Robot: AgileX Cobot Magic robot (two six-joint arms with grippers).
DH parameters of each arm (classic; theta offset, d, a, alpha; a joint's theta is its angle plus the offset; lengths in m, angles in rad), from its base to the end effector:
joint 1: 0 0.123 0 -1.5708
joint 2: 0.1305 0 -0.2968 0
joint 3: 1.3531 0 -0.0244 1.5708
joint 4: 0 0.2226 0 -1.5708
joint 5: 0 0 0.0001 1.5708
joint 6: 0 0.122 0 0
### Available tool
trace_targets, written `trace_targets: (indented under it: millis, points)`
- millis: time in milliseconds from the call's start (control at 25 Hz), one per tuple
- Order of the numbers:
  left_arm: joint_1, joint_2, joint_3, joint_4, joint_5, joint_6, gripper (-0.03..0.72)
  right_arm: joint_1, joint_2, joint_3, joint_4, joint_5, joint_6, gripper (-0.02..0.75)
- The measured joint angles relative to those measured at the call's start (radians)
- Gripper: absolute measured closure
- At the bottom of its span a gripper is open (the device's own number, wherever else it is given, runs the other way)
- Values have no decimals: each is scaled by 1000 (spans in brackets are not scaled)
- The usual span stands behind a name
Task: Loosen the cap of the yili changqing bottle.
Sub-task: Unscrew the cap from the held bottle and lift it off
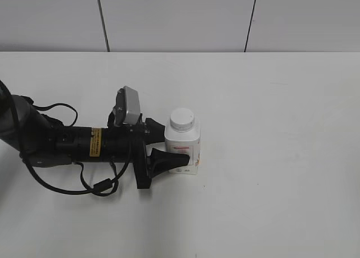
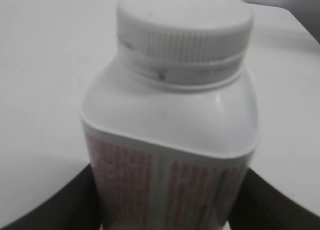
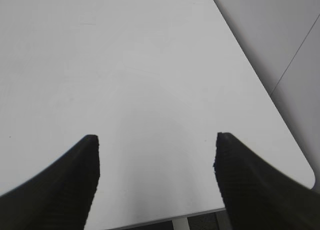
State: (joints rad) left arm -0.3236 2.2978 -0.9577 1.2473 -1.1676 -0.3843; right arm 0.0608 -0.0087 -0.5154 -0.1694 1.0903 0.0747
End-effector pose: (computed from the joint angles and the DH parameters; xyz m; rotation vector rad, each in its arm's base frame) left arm 0.3132 -0.2172 0.0790 1.2808 1.5304 -1.0374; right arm -0.0178 -0.0194 0.2517 0.0274 2.0400 -0.1179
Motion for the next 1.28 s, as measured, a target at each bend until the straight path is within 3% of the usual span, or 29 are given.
trace_targets:
  millis: [640,960,1280]
  points:
    - [0,0,-1,1,0,0,264,0,57,-4,8,-6,-21,173]
    - [0,0,-1,1,1,0,265,0,422,-153,55,-66,-109,173]
    - [0,0,-1,1,1,0,266,0,888,-424,133,104,-113,209]
